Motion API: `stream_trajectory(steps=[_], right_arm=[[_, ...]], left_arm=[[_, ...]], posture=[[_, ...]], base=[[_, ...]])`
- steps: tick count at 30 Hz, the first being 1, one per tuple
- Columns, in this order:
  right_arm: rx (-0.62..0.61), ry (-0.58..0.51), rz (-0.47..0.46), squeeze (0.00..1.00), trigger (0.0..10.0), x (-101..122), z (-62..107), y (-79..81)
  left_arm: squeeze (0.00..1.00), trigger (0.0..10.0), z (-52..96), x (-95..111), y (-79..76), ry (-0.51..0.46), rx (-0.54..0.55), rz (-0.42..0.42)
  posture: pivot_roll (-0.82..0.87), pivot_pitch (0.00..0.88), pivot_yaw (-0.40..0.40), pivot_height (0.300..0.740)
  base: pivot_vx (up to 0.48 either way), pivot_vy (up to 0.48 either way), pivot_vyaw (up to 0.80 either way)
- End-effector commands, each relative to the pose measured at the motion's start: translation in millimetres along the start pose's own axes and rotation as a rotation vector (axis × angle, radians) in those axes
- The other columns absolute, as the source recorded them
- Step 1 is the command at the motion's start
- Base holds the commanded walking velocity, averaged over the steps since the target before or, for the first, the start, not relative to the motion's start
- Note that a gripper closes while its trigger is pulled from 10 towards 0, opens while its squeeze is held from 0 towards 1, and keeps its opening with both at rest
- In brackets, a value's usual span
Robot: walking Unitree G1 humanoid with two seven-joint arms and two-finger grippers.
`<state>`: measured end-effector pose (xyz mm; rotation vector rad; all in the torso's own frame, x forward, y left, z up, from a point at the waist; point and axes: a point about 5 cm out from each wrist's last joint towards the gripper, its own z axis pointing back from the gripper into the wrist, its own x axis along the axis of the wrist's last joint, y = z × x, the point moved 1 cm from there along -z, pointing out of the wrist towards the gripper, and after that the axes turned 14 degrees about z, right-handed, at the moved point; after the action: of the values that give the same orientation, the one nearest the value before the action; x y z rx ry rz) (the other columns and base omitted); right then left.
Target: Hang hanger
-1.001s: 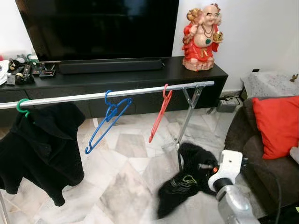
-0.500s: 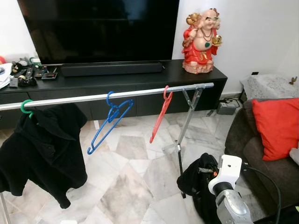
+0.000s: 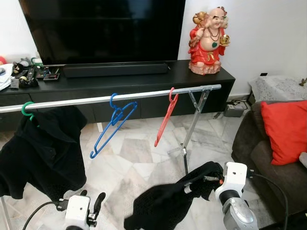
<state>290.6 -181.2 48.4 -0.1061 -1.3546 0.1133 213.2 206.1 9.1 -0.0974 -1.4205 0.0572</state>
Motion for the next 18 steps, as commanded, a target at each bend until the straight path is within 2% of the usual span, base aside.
stream_trajectory(steps=[1, 6, 7, 12, 18], right_arm=[[-0.037, -0.030, 0.007, 0.00, 10.0, 5, -1.3, -7.6], [-0.050, -0.057, -0.013, 0.00, 10.0, 10, -1.8, -8.5], [-0.051, -0.053, -0.012, 0.00, 10.0, 9, -1.8, -8.2], [-0.056, -0.042, -0.005, 0.00, 10.0, 6, 0.3, -7.0], [-0.067, -0.027, -0.010, 0.00, 10.0, 1, 3.0, -8.4]], left_arm=[[0.00, 10.0, -4.7, 10, -3.7, -0.023, -0.030, -0.034], [0.00, 10.0, -16.8, 33, -4.9, -0.085, -0.036, -0.048], [0.00, 10.0, -21.3, 39, -9.3, -0.090, -0.064, -0.053], [0.00, 10.0, -24.7, 43, -11.1, -0.089, -0.047, 0.014], [0.00, 10.0, -22.1, 40, -13.2, -0.061, -0.048, 0.030]], posture=[[0.13, 0.032, -0.008, 0.740], [0.13, 0.042, -0.007, 0.740], [0.13, 0.046, -0.005, 0.740], [0.12, 0.055, 0.000, 0.740], [0.13, 0.059, 0.000, 0.740]], base=[[0.000, 0.000, 0.00], [0.000, 0.000, 0.00], [0.000, 0.000, 0.00], [0.000, 0.000, 0.00], [0.000, 0.000, 0.00]])
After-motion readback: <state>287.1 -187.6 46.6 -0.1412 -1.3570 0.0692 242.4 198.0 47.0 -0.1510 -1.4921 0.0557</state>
